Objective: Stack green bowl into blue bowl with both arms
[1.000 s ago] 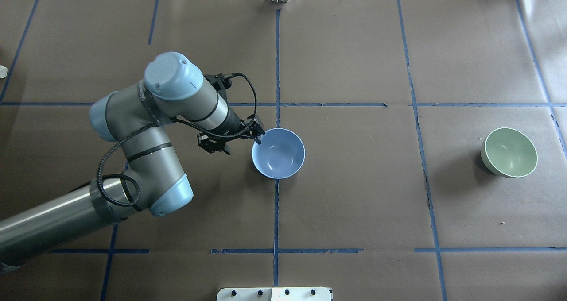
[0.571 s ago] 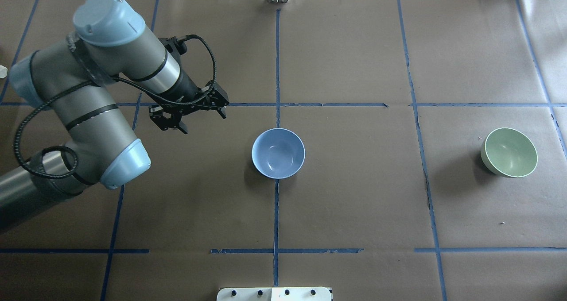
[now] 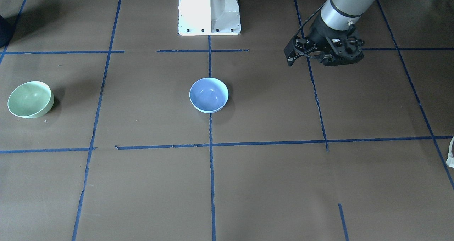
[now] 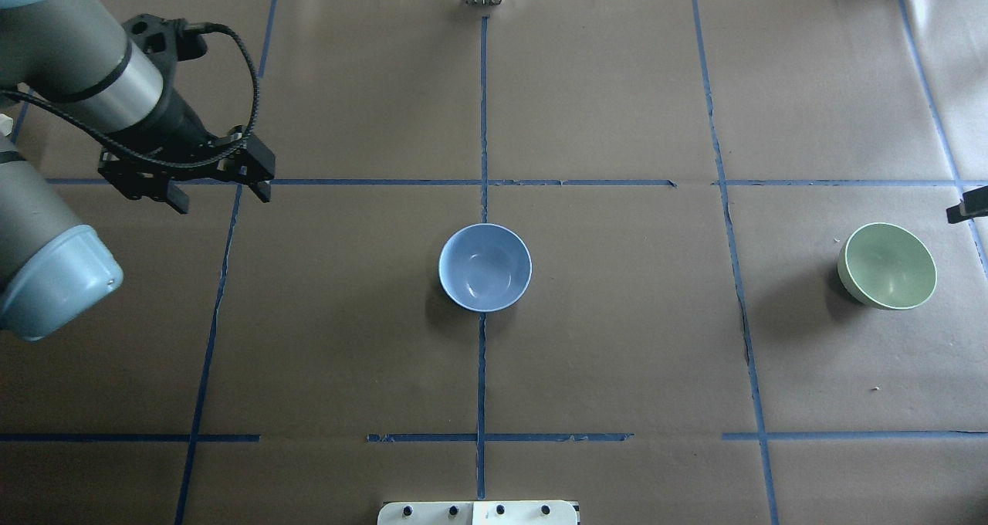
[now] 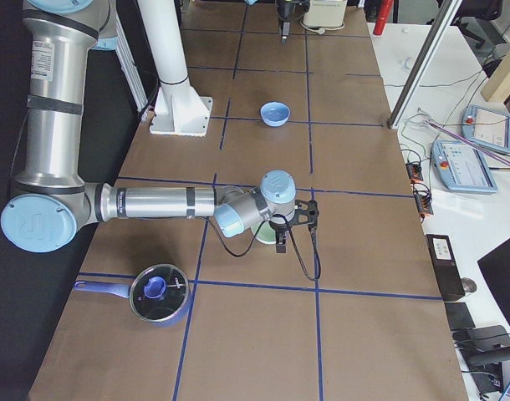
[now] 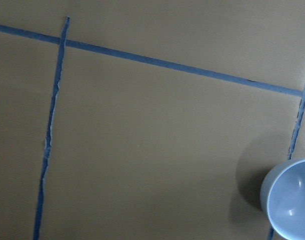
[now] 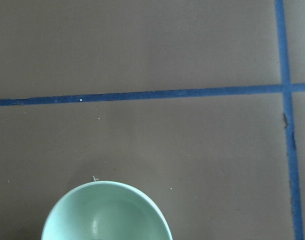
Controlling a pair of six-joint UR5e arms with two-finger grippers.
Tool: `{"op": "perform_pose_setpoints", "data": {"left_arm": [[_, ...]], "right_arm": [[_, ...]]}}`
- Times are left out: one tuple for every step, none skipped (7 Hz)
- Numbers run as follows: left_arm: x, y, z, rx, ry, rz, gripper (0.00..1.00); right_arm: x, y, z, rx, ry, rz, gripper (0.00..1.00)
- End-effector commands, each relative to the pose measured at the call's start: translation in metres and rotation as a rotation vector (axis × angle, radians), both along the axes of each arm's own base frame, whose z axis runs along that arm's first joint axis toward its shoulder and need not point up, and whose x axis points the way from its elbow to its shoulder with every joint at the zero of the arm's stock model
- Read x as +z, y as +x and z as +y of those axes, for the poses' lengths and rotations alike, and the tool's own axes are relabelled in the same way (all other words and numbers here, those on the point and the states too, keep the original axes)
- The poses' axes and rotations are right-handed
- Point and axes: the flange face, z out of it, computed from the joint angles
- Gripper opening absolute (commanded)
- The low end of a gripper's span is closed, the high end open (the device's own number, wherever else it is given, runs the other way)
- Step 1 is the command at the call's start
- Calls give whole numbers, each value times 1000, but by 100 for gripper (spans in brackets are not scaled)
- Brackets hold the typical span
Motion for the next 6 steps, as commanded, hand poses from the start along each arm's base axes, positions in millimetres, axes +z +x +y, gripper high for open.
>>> {"op": "perform_pose_setpoints", "data": {"left_arm": [[23,-34,2,4,32,-22,100],[25,-33,3,6,28,-25,100],[26,-33,3,6,28,-25,100],[26,-34,4,6,28,-25,100],[26,-34,3,3,29,-26,100],[26,-34,3,3,28,-27,100]], "right_arm": [[20,-46,15,-2,-17,-4,100],[40,-46,19,-6,-32,7,100],[55,-54,23,-23,-55,22,100],[58,-63,25,-33,-50,43,100],[61,-67,26,-37,-53,52,90],[61,-67,26,-37,-54,51,38]]}}
